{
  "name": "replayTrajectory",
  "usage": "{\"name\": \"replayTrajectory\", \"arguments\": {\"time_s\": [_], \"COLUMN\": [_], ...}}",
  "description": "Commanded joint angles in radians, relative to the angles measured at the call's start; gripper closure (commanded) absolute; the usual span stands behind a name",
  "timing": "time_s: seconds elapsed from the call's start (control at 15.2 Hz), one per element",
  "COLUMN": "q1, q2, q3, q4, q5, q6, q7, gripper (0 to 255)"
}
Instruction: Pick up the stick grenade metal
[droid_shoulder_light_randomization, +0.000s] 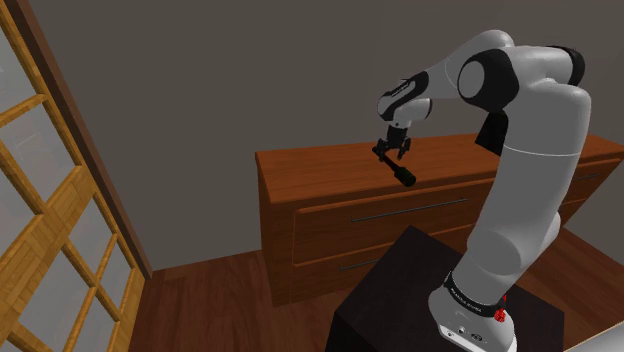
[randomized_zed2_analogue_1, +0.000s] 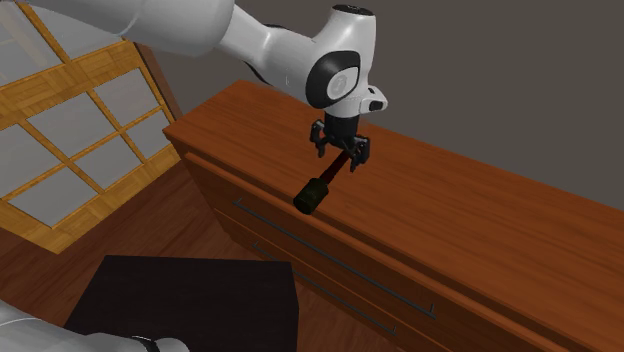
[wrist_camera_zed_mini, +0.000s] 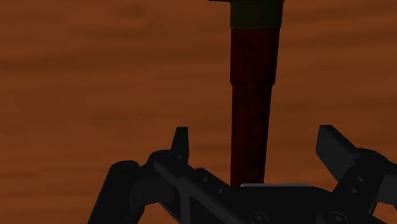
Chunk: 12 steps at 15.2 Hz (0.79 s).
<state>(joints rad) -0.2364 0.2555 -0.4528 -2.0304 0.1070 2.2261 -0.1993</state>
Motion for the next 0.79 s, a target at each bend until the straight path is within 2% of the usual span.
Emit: {"name": "replayTrajectory", "arguments": {"time_s": [0.0,0.13,0.2,0.73], "q1": [-0.002,-0.002,-0.002,-0.002], "q2": [0.014,0.014,0.014,0.014], "q3": [0.003,0.003,0.003,0.003], "q4": [-0.005,-0.005,-0.005,-0.006], "q5": [0.009,0.008,0.008,0.008], "q6": [0.018,0.018,0.018,0.018], "q7": [-0.005,-0.005,-0.005,-0.004], "gripper": [0,0,255,255]}}
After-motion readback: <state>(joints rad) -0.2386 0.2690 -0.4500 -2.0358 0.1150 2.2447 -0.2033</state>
